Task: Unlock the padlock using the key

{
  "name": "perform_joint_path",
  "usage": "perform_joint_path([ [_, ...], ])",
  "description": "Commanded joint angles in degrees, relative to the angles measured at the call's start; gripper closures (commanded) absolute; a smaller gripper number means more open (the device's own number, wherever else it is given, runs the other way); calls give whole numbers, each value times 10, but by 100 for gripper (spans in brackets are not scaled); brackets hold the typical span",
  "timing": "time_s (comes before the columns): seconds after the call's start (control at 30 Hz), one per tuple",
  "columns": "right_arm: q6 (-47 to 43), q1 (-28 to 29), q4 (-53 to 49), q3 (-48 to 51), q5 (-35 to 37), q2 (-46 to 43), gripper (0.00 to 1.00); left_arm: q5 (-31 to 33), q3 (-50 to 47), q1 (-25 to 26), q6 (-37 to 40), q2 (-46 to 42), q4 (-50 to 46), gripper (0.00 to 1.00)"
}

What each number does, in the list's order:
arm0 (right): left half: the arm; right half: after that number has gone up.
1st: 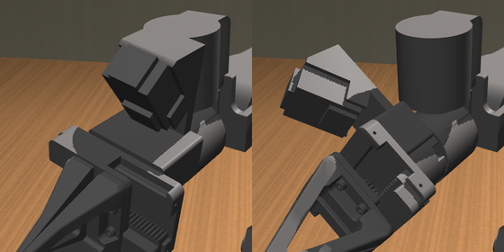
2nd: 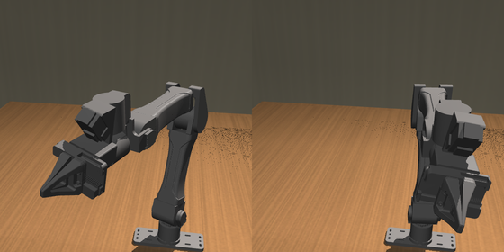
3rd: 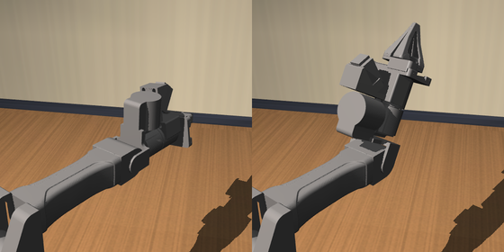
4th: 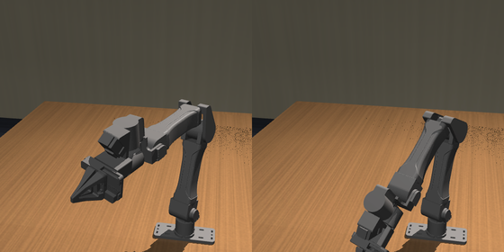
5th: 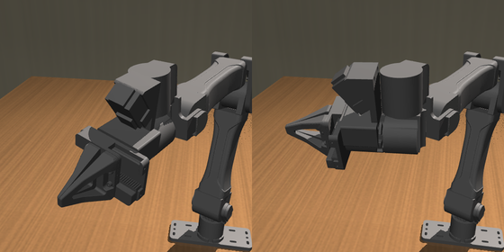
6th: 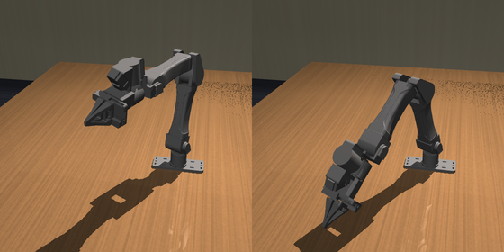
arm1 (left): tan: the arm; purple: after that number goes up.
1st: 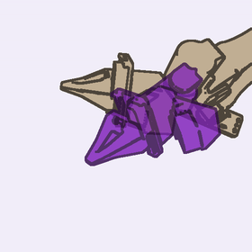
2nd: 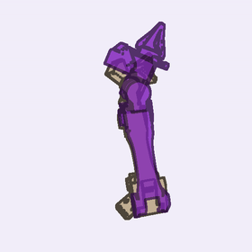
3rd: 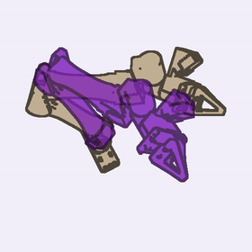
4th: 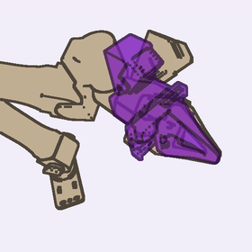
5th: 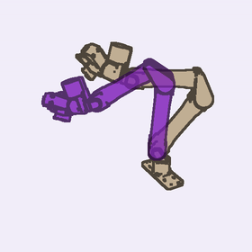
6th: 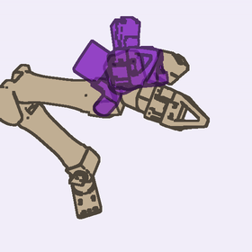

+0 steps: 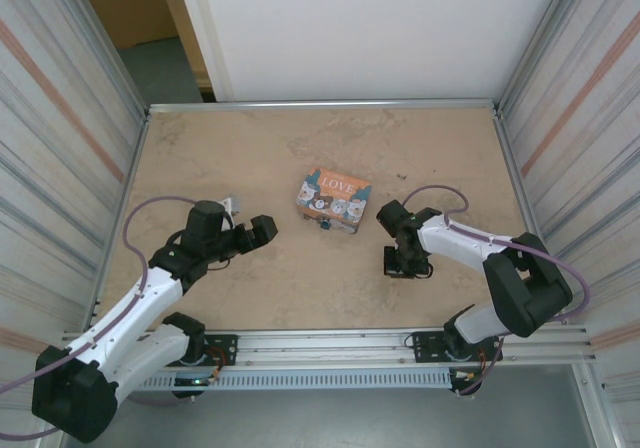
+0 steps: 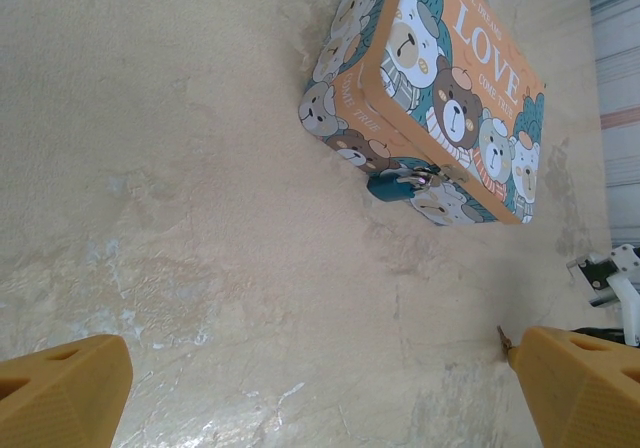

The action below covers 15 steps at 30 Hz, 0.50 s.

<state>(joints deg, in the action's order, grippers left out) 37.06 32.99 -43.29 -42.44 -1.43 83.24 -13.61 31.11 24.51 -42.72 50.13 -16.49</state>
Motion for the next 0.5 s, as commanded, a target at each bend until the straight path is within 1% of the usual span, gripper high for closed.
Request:
perform_joint_path([
  [0.0, 4, 4, 8, -3, -2, 7, 100, 7, 0, 4, 5, -11, -6, 1],
  [0.23, -6, 4, 46, 6, -4, -30, 100, -17, 0, 4, 1, -14, 16, 1],
  [0.37, -20, 5, 80, 10, -10, -61, 100, -41, -4, 5, -14, -9, 47, 1],
  [0.47, -28, 5, 106, 6, -17, -87, 100, -64, -6, 6, -31, -1, 78, 3],
])
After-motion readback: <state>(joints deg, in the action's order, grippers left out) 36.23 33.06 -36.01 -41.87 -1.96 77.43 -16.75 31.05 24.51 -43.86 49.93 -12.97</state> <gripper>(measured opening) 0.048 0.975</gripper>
